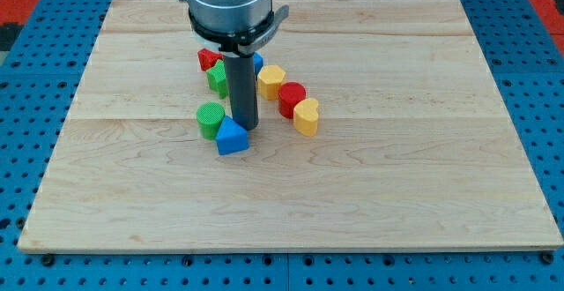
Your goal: Move the yellow heart to left
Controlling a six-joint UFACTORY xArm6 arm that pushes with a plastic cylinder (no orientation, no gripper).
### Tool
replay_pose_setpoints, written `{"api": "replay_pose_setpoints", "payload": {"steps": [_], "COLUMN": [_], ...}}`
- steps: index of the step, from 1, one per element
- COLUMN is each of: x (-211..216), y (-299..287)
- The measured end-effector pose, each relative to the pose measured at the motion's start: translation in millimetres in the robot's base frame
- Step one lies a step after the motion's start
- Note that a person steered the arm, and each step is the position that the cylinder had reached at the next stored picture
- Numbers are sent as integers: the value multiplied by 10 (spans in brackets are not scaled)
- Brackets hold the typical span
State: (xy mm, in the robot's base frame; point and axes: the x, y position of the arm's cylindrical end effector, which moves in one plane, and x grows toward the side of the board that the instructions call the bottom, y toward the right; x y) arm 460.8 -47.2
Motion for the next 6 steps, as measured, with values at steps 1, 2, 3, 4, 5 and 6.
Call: {"api": "replay_pose_setpoints", "payload": {"steps": [1, 2, 3, 4, 5, 6], "x": [101, 265, 369, 347, 66, -29], "y": [245, 508, 899, 1442, 1530, 1249]}}
